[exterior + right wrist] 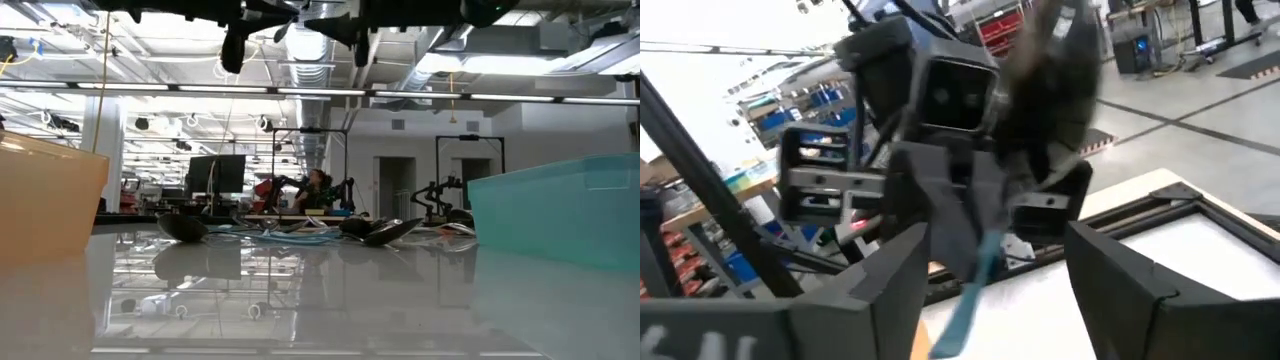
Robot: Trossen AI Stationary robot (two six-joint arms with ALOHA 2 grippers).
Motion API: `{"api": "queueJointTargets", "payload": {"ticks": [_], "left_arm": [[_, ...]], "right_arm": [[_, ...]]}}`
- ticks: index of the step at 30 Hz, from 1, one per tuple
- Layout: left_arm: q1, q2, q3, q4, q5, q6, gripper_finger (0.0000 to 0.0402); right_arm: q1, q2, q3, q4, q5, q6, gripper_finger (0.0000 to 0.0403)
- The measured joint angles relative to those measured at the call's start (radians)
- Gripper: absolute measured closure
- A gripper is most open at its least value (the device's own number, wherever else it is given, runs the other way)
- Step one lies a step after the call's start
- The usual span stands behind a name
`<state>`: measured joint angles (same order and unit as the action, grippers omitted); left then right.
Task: Sort silverware by color (type)
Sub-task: Put the blue spoon into the orange bin
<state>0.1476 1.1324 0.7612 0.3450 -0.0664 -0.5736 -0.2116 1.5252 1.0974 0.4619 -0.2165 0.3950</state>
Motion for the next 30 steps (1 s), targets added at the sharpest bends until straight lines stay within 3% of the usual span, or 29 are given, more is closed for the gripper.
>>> {"api": "queueJointTargets", "payload": {"ticks": [5, 14, 18, 25, 30], "left_arm": [[-0.004, 0.0, 0.0, 0.013, 0.001, 0.012, 0.0401], [-0.004, 0.0, 0.0, 0.013, 0.017, 0.013, 0.0401], [-0.004, 0.0, 0.0, 0.013, 0.017, 0.013, 0.0401], [-0.003, 0.0, 0.0, 0.001, 0.014, 0.017, 0.0401], [-0.003, 0.001, 0.0, 0.0, 0.012, 0.014, 0.0401]], "right_arm": [[-0.012, 0.039, 0.04, -0.016, -0.029, 0.001, 0.0134], [-0.012, 0.068, 0.095, -0.014, -0.05, -0.003, 0.0141], [-0.015, 0.066, 0.096, -0.02, -0.072, -0.003, 0.0195], [-0.025, 0.066, 0.095, -0.072, -0.103, -0.004, 0.0373], [-0.026, 0.066, 0.096, -0.084, -0.105, 0.002, 0.0388]]}}
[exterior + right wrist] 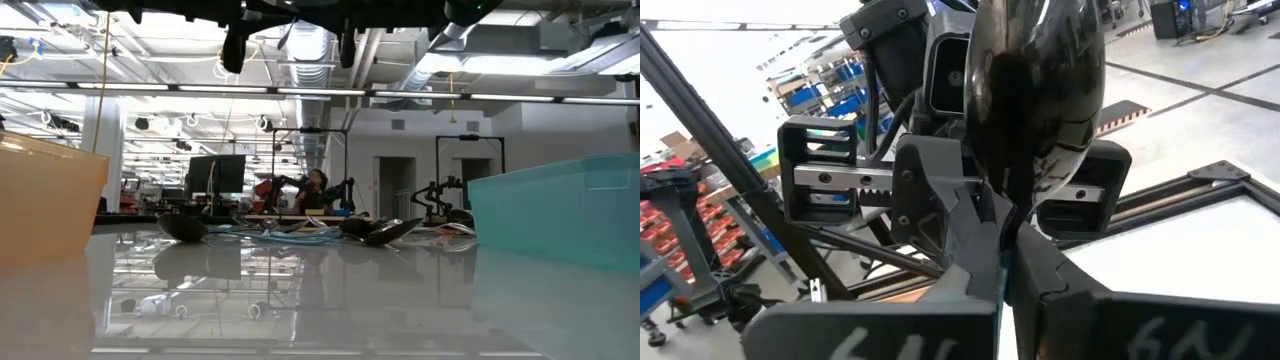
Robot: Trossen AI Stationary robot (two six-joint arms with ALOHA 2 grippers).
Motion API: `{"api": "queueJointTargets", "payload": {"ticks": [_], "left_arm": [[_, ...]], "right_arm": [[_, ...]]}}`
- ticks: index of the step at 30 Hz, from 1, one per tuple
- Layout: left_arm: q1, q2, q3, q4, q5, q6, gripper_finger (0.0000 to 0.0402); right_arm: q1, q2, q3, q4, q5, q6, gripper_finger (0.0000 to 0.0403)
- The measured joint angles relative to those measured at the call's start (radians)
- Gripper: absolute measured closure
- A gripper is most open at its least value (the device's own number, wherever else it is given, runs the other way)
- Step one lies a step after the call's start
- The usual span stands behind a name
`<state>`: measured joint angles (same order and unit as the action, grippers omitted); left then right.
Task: Sort silverware by color (type)
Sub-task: Put the blue spoon into the orange bin
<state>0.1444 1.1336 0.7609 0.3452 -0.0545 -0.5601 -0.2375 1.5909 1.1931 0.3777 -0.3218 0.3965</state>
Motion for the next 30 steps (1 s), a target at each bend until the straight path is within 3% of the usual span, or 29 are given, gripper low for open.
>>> {"api": "queueJointTargets", "payload": {"ticks": [6, 12, 21, 26, 30], "left_arm": [[0.0, 0.0, 0.0, -0.001, -0.008, -0.001, 0.0398], [0.001, -0.002, 0.0, -0.035, -0.028, -0.012, 0.0354], [0.036, -0.023, 0.0, -0.055, -0.036, -0.039, 0.0312], [0.1, -0.073, 0.001, -0.044, -0.037, -0.069, 0.0312], [0.174, -0.12, 0.001, 0.027, -0.038, -0.135, 0.0312]], "right_arm": [[-0.002, 0.0, 0.0, -0.001, 0.02, 0.01, 0.0396], [-0.057, -0.021, -0.002, -0.014, 0.044, 0.01, 0.0398], [-0.166, -0.175, -0.002, -0.145, 0.045, -0.068, 0.0398], [-0.146, -0.25, -0.001, -0.249, 0.048, -0.129, 0.0398], [-0.072, -0.233, -0.001, -0.311, 0.047, -0.166, 0.0398]]}}
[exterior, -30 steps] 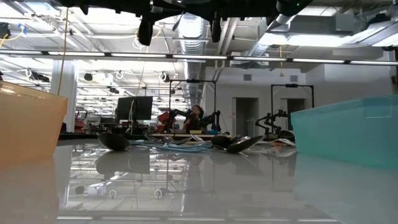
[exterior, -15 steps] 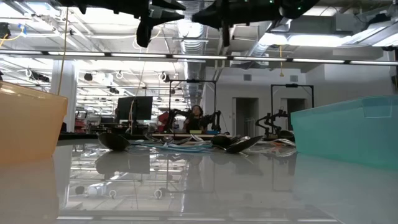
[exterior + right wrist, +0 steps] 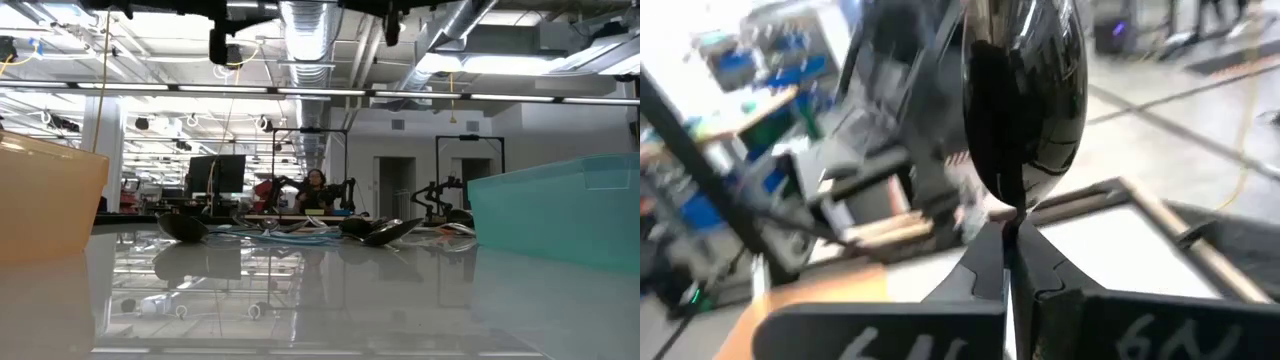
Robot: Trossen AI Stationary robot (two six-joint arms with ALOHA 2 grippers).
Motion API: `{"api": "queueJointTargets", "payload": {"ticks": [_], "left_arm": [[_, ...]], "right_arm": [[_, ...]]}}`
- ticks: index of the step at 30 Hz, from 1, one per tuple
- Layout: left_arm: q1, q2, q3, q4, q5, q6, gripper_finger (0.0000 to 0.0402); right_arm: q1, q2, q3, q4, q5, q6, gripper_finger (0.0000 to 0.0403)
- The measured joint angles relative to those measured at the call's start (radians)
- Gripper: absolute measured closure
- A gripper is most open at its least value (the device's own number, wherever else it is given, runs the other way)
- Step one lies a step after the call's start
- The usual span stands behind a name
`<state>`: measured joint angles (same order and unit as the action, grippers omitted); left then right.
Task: Sort silverware by color (type)
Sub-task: Put the blue spoon into the orange bin
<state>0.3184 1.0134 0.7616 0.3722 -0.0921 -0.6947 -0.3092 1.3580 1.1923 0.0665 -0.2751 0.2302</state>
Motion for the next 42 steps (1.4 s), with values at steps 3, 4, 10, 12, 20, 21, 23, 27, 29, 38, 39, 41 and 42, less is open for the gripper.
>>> {"api": "queueJointTargets", "payload": {"ticks": [3, 4, 10, 12, 20, 21, 23, 27, 29, 38, 39, 41, 42], "left_arm": [[0.048, -0.03, 0.0, 0.07, 0.001, -0.061, 0.0311], [0.061, -0.039, 0.0, 0.094, 0.003, -0.078, 0.0311], [0.11, -0.095, 0.0, 0.187, -0.024, -0.117, 0.0311], [0.116, -0.114, 0.0, 0.191, -0.057, -0.129, 0.0311], [0.117, -0.156, 0.0, 0.187, -0.158, -0.113, 0.0311], [0.117, -0.157, 0.0, 0.185, -0.158, -0.113, 0.0311], [0.117, -0.158, 0.0, 0.185, -0.158, -0.113, 0.0311], [0.116, -0.158, 0.0, 0.184, -0.153, -0.113, 0.0311], [0.114, -0.158, 0.0, 0.183, -0.152, -0.113, 0.0311], [0.103, -0.157, 0.0, 0.161, -0.149, -0.123, 0.0311], [0.1, -0.157, 0.0, 0.155, -0.15, -0.126, 0.0311], [0.095, -0.157, 0.0, 0.153, -0.15, -0.126, 0.0311], [0.094, -0.157, 0.0, 0.153, -0.15, -0.126, 0.0311]], "right_arm": [[0.07, 0.058, 0.0, 0.006, 0.03, -0.003, 0.0398], [0.09, 0.081, 0.0, 0.017, 0.035, -0.003, 0.0398], [0.204, 0.256, 0.0, 0.198, 0.02, 0.004, 0.0398], [0.232, 0.317, 0.0, 0.283, -0.022, 0.008, 0.0398], [0.322, 0.569, 0.031, 0.671, -0.182, 0.033, 0.0398], [0.333, 0.601, 0.055, 0.681, -0.199, 0.033, 0.0398], [0.353, 0.659, 0.119, 0.674, -0.232, 0.034, 0.0398], [0.391, 0.782, 0.282, 0.658, -0.326, 0.034, 0.0398], [0.411, 0.838, 0.377, 0.613, -0.376, 0.034, 0.0397], [0.479, 1.085, 0.82, 0.309, -0.436, -0.046, 0.0396], [0.483, 1.112, 0.867, 0.276, -0.435, -0.058, 0.0395], [0.487, 1.157, 0.95, 0.198, -0.434, -0.076, 0.0395], [0.487, 1.182, 0.993, 0.168, -0.432, -0.082, 0.0394]]}}
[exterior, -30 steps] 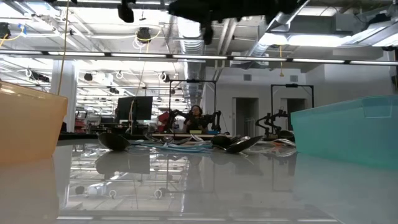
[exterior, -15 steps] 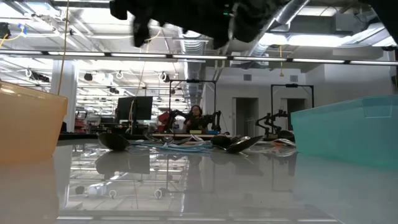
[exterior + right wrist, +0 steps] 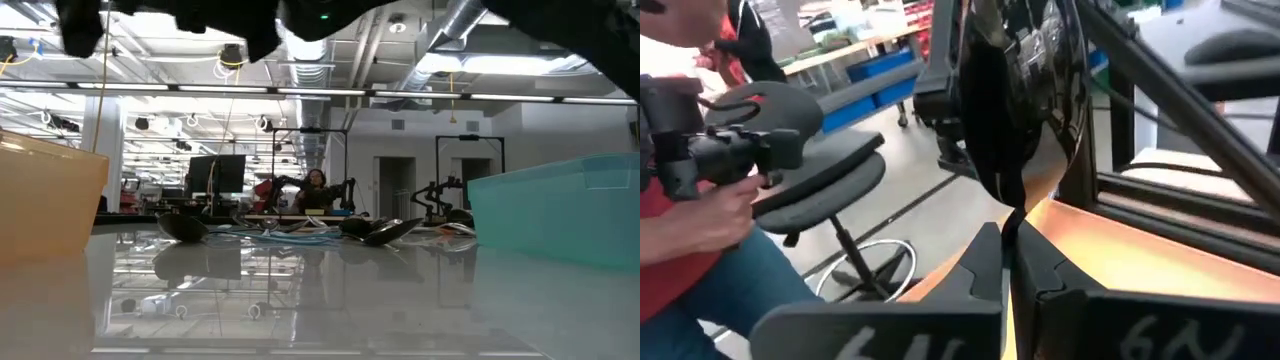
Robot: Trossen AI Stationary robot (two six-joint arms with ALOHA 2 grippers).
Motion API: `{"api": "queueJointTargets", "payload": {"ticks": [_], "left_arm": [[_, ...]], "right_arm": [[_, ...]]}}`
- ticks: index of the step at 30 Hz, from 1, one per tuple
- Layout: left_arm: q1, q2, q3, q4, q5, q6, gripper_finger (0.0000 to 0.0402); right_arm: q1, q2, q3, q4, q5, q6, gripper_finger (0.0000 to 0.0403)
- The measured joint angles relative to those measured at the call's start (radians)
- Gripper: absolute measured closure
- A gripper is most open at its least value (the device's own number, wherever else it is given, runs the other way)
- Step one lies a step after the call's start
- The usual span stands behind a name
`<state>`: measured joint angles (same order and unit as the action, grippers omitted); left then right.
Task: Sort silverware by color (type)
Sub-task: Put the blue spoon into the orange bin, then put the black spoon into the pink bin
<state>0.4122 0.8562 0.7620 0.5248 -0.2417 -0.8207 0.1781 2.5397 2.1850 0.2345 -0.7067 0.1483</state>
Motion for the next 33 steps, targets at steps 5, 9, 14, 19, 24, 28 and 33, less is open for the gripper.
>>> {"api": "queueJointTargets", "payload": {"ticks": [5, 9, 14, 19, 24, 28, 33], "left_arm": [[-0.013, 0.0, 0.0, -0.004, 0.0, 0.0, 0.0311], [-0.021, 0.0, 0.0, -0.005, 0.0, 0.0, 0.0311], [-0.022, 0.0, 0.0, -0.004, 0.0, -0.004, 0.0311], [-0.022, 0.0, 0.0, -0.005, 0.0, -0.005, 0.0311], [-0.022, 0.0, 0.0, -0.014, 0.0, -0.005, 0.0311], [-0.022, 0.0, 0.0, -0.015, -0.001, -0.006, 0.0311], [-0.022, 0.0, 0.0, -0.02, -0.001, -0.006, 0.0311]], "right_arm": [[0.0, 0.09, 0.135, -0.143, 0.055, -0.001, 0.0394], [-0.007, 0.119, 0.166, -0.23, 0.132, -0.001, 0.0394], [-0.014, 0.119, 0.167, -0.293, 0.183, -0.067, 0.0393], [-0.018, 0.119, 0.167, -0.317, 0.187, -0.089, 0.0373], [-0.016, 0.119, 0.167, -0.343, 0.186, -0.106, 0.0332], [-0.017, 0.119, 0.167, -0.344, 0.185, -0.108, 0.0296], [-0.033, 0.109, 0.167, -0.365, 0.181, -0.108, 0.0248]]}}
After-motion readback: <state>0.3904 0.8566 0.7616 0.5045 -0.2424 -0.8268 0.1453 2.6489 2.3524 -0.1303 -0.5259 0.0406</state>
